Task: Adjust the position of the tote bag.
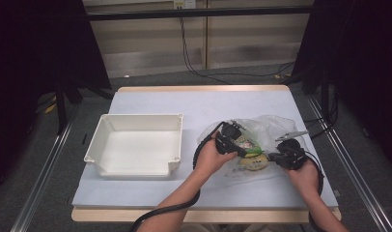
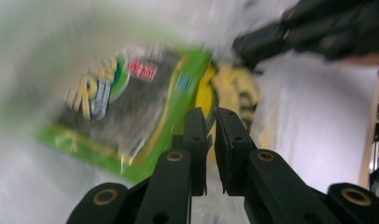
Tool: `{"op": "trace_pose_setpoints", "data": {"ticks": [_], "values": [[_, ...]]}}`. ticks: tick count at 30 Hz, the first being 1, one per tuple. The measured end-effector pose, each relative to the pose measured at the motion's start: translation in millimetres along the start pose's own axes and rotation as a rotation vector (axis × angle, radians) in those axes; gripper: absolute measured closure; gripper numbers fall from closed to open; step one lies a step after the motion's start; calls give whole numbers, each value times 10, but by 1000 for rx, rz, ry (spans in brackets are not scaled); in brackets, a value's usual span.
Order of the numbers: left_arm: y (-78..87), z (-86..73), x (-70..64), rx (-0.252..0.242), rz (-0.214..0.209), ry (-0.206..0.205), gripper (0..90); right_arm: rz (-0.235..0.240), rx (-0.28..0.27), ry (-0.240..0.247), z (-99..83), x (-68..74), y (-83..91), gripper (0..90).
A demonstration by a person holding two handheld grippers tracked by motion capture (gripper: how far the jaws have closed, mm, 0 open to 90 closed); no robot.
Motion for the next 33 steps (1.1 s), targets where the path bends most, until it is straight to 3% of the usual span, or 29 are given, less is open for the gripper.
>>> {"op": "trace_pose_setpoints", "data": {"ticks": [5, 10, 17, 22, 25, 29, 32, 33], "values": [[5, -219, 52, 23, 18, 7, 836, -9, 5, -8, -13, -60, 5, 900], [-24, -323, 77, 30, 40, 14, 835, 1, -33, -7, 66, -29, 46, 887], [-56, -360, 41, 38, 35, 1, 783, -41, -49, -6, 194, -34, 14, 642], [-68, -373, 37, 28, 33, 7, 767, -44, -23, -29, 174, -108, -103, 595], [-55, -389, 41, 53, 31, -8, 793, -44, -5, -16, 132, -116, -184, 636], [-67, -404, 25, 42, 25, 6, 875, -8, -11, -6, 111, -109, -166, 883], [-48, -440, 38, 51, 6, 4, 900, 21, 18, -2, 71, -112, -124, 900], [-48, -443, 27, 44, 2, 21, 900, 32, 32, -1, 38, -118, -93, 900]]}}
Point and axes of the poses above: each handheld gripper's, and its own axes: y roughly backward along the jaws, z roughly out of its top, x roughly to its left, the point moved 7 cm from there along -y, roughly forward along the jaws, and after that the axes turned 2 degrees about z, right-handed, at the moved point
